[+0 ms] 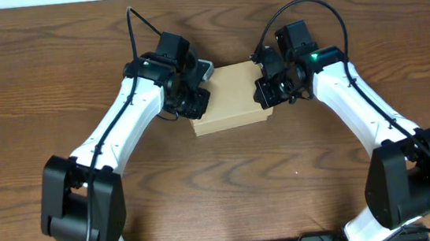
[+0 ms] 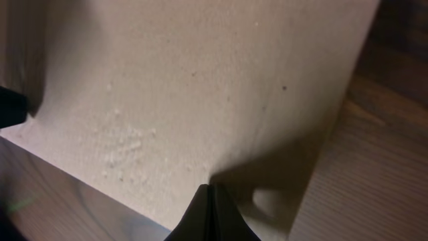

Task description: Pack container

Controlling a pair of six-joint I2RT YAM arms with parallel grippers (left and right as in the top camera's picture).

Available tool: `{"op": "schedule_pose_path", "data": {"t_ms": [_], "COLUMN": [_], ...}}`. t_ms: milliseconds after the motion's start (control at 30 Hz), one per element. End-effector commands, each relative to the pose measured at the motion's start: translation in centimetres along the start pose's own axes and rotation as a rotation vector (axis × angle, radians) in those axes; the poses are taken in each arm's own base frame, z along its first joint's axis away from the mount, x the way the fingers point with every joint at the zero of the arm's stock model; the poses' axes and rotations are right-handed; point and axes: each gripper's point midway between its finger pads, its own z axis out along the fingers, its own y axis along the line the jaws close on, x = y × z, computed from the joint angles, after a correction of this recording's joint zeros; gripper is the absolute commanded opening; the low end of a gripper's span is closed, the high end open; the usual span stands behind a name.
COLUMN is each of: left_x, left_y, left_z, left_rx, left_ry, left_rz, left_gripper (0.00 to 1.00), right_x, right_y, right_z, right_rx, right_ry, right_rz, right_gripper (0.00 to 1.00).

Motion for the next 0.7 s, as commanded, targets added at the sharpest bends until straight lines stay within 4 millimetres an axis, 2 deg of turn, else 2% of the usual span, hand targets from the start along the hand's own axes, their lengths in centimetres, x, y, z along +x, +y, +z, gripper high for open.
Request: {"op": "schedule_pose_path", "data": {"t_ms": [0,167,267,367,667], "left_x": [-0.3,0.7,1.7,2.9,7.7], "left_y": [-0.3,-1.8,-3.0,-4.0,-7.1], "left_z": [-4.2,-10.8,-13.9,-16.4,-22.7], "left_rx": [-0.080,-0.150,-0.159,-0.160,-0.148], "left_ry": [-0.089,-0.209,-0.271,-0.323,-0.468], "left_rz": [0.042,0.084,0.104,0.120,0.166], "left_gripper": [0.06,0.06,0.06,0.06,0.06], "right_x": [-1.1,-2.2,-1.5,0.1,3.3], "right_y": [0.9,-0.3,-1.8,-3.4,-5.6], "right_z": [-3.2,-9.2,-11.2,-10.8,-5.4], "right_rx": [0.040,0.232,0.345,0.412,0.398], "right_ry": [-0.093,-0.255,-0.283,-0.231,-0.186], "right_rz": [-0.026,0.012,0.084,0.157,0.294], "right_gripper": [0.01,0.01,0.01,0.01,0.01]}}
